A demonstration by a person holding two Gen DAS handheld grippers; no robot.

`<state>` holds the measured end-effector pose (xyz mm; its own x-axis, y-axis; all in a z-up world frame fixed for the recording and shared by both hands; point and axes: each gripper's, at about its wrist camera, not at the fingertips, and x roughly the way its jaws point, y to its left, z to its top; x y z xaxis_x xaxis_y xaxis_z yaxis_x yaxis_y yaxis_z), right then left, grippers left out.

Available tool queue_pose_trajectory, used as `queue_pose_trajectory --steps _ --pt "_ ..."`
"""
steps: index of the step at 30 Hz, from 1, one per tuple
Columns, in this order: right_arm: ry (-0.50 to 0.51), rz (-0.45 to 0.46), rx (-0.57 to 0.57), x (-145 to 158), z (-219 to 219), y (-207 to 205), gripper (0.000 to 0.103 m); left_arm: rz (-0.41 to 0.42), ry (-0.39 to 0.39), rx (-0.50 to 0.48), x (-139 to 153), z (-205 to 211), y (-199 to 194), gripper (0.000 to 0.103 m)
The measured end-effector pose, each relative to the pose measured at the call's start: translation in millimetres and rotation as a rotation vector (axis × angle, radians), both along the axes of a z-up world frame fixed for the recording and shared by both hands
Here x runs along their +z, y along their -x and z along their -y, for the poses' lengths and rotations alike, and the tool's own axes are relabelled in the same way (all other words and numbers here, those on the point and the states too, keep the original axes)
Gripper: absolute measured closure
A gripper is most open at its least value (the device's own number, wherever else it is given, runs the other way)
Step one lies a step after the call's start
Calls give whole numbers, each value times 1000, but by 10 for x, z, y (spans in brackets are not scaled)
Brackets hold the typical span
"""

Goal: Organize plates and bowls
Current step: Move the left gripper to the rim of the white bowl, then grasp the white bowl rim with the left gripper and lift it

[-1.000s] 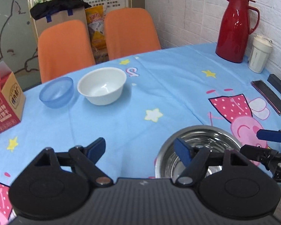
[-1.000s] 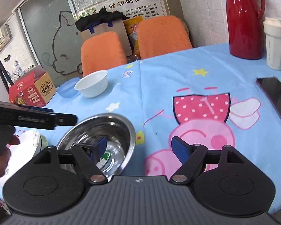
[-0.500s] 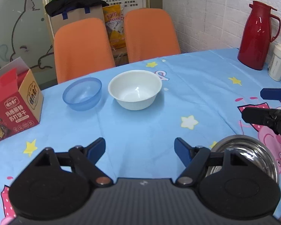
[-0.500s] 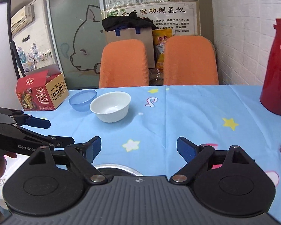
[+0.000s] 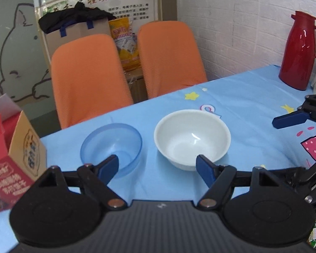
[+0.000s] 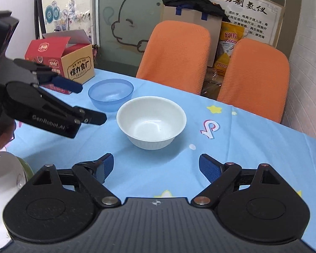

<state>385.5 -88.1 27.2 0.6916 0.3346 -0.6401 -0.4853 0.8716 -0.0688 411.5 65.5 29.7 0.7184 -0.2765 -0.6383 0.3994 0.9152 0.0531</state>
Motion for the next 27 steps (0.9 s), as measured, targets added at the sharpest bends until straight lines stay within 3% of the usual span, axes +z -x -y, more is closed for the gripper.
queue_pose_trajectory --steps 3,5,14,20,27 --pt "25 -27 23 -51 -10 -146 0 -4 31 -106 23 8 -231 28" --pt "29 -47 30 -82 -3 -237 0 4 20 -124 41 66 -401 28" --pt "9 -140 58 -268 -133 -626 0 -123 -147 -197 -237 574 -1052 28" --pt "31 -192 74 -399 -230 -792 0 -189 -146 -200 -414 675 -1204 28" --pt "-20 -187 61 -401 -230 -881 0 -150 -134 -231 -435 730 -1120 31"
